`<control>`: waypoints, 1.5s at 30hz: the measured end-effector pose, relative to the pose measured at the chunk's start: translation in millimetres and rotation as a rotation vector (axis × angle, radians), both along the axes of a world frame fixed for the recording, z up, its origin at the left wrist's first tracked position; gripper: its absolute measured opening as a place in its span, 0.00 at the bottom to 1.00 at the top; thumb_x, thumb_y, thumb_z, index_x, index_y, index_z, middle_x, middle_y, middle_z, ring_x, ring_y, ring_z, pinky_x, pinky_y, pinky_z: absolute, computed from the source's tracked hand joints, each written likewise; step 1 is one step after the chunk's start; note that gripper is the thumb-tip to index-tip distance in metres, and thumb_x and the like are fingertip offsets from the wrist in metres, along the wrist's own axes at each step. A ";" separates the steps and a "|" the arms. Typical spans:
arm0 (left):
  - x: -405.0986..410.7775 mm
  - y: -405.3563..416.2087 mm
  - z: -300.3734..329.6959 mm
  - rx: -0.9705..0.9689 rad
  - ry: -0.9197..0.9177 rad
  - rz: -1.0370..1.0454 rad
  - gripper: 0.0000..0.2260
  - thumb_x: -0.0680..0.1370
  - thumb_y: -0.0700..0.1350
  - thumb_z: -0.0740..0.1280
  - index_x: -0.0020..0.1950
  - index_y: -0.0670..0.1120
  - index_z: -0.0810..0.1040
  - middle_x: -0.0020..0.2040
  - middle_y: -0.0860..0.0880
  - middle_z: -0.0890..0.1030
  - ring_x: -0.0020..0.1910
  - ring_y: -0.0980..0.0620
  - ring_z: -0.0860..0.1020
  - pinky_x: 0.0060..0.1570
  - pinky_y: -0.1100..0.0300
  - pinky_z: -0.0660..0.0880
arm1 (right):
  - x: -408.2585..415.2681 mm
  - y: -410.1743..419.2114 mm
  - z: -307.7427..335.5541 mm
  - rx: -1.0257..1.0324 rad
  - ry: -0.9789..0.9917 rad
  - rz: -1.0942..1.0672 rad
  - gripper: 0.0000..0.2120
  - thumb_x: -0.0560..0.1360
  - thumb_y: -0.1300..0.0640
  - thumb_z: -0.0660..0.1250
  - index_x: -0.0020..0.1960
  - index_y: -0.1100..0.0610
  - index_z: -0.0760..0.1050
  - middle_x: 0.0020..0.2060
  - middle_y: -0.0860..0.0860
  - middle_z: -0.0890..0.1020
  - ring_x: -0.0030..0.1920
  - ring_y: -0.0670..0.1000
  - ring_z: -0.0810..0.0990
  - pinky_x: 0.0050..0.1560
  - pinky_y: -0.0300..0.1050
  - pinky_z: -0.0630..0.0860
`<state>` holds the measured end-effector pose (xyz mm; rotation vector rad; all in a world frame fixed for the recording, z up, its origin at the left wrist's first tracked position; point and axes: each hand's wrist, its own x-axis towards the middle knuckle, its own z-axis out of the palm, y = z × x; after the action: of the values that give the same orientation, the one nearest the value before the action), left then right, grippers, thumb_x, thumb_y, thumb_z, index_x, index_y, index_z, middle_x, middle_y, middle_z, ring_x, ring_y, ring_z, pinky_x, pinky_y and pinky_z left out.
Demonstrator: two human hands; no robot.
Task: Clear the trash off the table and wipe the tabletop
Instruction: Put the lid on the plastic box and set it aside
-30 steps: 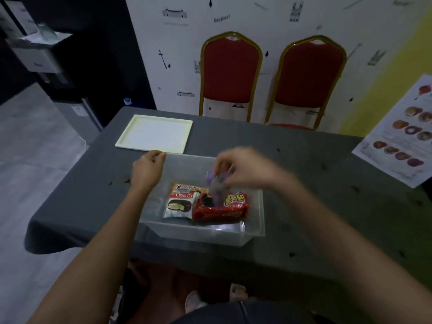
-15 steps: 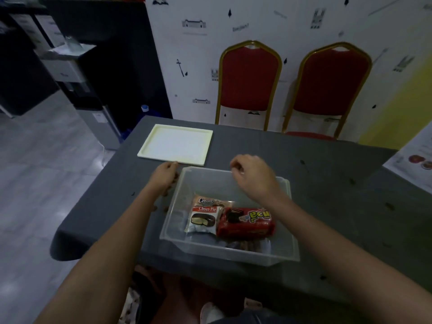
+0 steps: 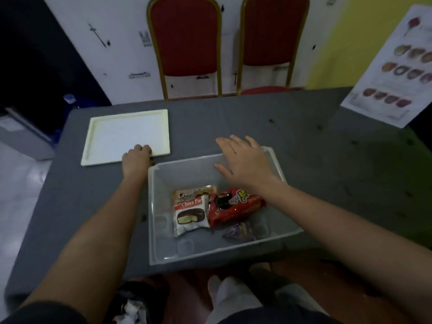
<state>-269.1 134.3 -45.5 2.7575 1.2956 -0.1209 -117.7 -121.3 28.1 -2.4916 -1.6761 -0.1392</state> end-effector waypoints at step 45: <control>-66.1 -201.4 130.5 -0.099 -0.651 0.636 0.11 0.77 0.46 0.64 0.50 0.42 0.82 0.46 0.45 0.82 0.42 0.49 0.76 0.44 0.58 0.71 | 27.5 -89.0 48.5 0.300 0.880 -0.260 0.05 0.77 0.56 0.62 0.49 0.56 0.75 0.44 0.51 0.79 0.38 0.46 0.77 0.31 0.38 0.68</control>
<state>-335.3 -67.1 85.0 1.8986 1.7655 0.6669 -90.2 -210.3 76.5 -2.0448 -0.8919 0.5551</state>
